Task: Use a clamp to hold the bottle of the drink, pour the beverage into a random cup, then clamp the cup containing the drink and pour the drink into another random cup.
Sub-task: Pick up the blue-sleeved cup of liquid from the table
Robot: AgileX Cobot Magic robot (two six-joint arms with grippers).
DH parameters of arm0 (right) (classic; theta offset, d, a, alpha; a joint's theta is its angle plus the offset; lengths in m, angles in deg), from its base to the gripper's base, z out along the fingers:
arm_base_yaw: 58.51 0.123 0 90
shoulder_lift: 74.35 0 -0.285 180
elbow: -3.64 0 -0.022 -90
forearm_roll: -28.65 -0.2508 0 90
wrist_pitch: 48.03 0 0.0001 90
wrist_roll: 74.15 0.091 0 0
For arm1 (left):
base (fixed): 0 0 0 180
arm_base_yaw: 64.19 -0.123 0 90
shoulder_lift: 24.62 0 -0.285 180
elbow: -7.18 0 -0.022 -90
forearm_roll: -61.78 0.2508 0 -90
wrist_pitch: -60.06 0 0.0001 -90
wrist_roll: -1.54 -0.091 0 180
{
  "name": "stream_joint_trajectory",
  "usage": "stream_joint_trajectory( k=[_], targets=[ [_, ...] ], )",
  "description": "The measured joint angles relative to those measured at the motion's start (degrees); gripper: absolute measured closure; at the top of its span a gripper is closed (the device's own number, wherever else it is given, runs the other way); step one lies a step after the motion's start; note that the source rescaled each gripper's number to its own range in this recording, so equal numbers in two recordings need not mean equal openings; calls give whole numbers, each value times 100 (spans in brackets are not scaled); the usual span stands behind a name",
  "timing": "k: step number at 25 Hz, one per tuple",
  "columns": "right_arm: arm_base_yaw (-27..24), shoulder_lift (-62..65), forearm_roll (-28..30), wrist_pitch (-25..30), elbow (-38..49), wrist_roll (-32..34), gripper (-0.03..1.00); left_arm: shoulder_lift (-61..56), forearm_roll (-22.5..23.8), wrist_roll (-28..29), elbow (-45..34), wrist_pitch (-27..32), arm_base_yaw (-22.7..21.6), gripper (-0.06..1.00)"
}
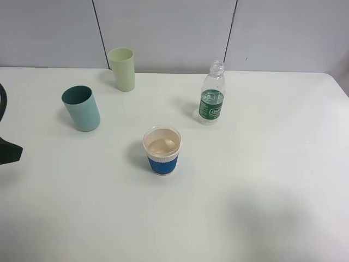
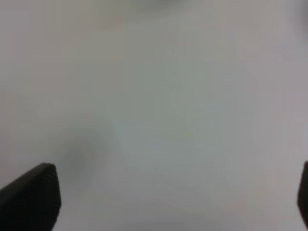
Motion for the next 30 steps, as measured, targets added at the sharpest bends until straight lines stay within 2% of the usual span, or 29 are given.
stream_joint_trajectory(
  k=[6, 12, 18, 21, 25, 30],
  targets=[
    [0, 0, 0, 0, 0, 0, -3, 826, 10, -50, 0, -371, 901, -6],
    [0, 0, 0, 0, 0, 0, -3, 1627, 10, -12, 0, -454, 1711, -6],
    [0, 0, 0, 0, 0, 0, -3, 2272, 10, 102, 7, -964, 2427, -6],
    [0, 0, 0, 0, 0, 0, -3, 2537, 10, 263, 0, -1422, 2787, -6],
    [0, 0, 0, 0, 0, 0, -3, 2798, -8, 467, -296, -2417, 3243, -6],
    [0, 0, 0, 0, 0, 0, -3, 3019, -58, 508, -917, -4080, 3842, -6]
  ],
)
